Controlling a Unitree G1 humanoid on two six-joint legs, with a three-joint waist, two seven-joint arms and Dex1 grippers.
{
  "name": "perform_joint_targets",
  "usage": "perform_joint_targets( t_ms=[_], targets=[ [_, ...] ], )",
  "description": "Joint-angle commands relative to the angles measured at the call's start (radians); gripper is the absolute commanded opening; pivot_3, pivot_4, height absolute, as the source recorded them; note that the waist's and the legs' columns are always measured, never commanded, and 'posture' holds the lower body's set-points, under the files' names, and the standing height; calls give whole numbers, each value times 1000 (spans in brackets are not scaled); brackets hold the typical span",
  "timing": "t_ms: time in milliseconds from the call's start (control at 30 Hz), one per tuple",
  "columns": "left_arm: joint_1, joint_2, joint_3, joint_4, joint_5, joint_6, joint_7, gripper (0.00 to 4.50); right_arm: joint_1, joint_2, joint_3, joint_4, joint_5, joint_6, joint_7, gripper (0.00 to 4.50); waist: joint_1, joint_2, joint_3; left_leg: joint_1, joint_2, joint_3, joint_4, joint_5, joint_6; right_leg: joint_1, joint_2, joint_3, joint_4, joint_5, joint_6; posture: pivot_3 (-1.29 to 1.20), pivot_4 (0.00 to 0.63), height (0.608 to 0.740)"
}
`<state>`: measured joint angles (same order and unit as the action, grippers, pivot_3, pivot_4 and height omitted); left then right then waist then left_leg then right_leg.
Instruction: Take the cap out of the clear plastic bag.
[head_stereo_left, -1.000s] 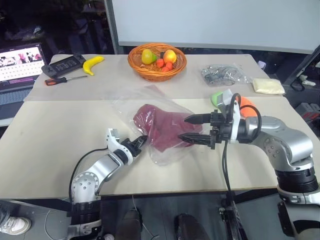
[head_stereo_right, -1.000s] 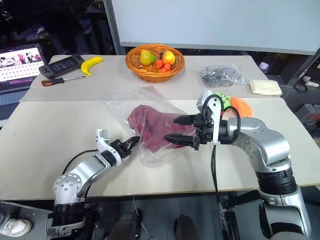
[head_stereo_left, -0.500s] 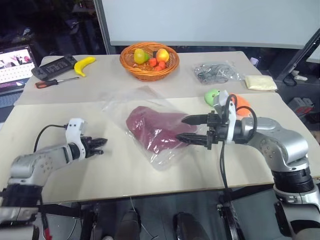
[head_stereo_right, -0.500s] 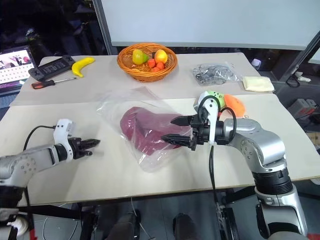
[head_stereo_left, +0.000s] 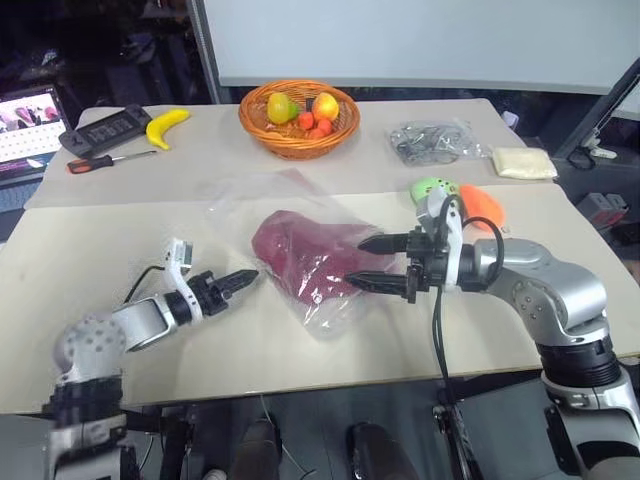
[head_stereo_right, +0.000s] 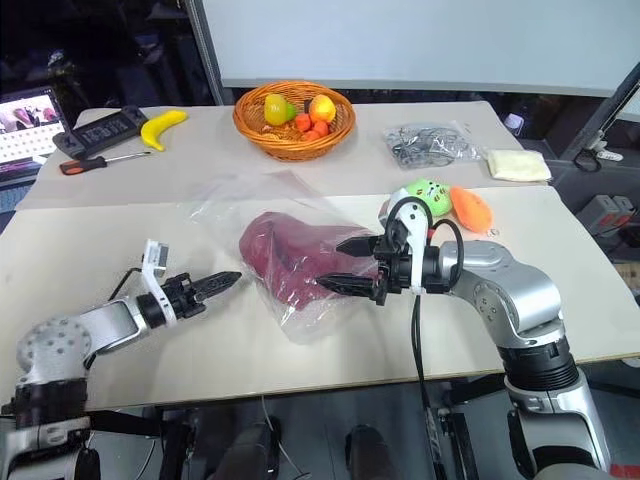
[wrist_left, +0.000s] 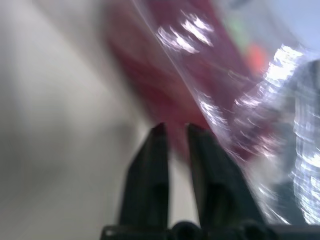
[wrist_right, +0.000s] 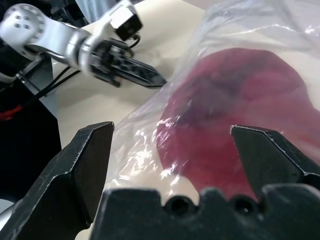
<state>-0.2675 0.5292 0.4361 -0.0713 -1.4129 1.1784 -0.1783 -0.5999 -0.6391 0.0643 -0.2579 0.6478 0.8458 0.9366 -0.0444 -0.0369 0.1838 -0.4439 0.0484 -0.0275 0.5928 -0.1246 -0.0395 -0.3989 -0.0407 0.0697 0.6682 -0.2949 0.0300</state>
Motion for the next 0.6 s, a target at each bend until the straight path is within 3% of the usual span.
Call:
perform_joint_targets(
  t_ms=[33,133,233,433,600],
  targets=[
    [84,-43,24,-107,-396,-94,269,2338,-3,-7,-14,-27,0,-13,-1,4500,3,0,0,1,0,0,0,0,0,2,-1,0,0,0,0,0,150,740],
    [125,-98,-66,-187,-548,-192,425,3369,-6,-4,-8,-20,-7,-22,3,4500,13,0,0,3,-1,-1,2,0,0,6,-1,-1,-1,0,0,0,150,740],
    [125,-155,-160,-198,-559,-243,522,4400,-15,0,-1,-11,-18,-28,4,4500,34,0,0,4,-2,-1,4,0,0,8,-2,-1,-3,1,1,0,150,740],
    [52,-225,-333,-104,-472,-293,640,4456,-24,-8,-6,-11,-19,-25,13,4500,41,0,0,4,-3,-1,5,-1,1,9,-1,-1,-4,1,2,0,150,740],
    [-42,-303,-376,-3,-370,-331,643,4456,-18,-16,-13,-15,-22,-22,13,4500,47,0,0,3,-3,-1,7,-1,2,10,-1,-1,-4,1,2,0,150,740]
  ],
)
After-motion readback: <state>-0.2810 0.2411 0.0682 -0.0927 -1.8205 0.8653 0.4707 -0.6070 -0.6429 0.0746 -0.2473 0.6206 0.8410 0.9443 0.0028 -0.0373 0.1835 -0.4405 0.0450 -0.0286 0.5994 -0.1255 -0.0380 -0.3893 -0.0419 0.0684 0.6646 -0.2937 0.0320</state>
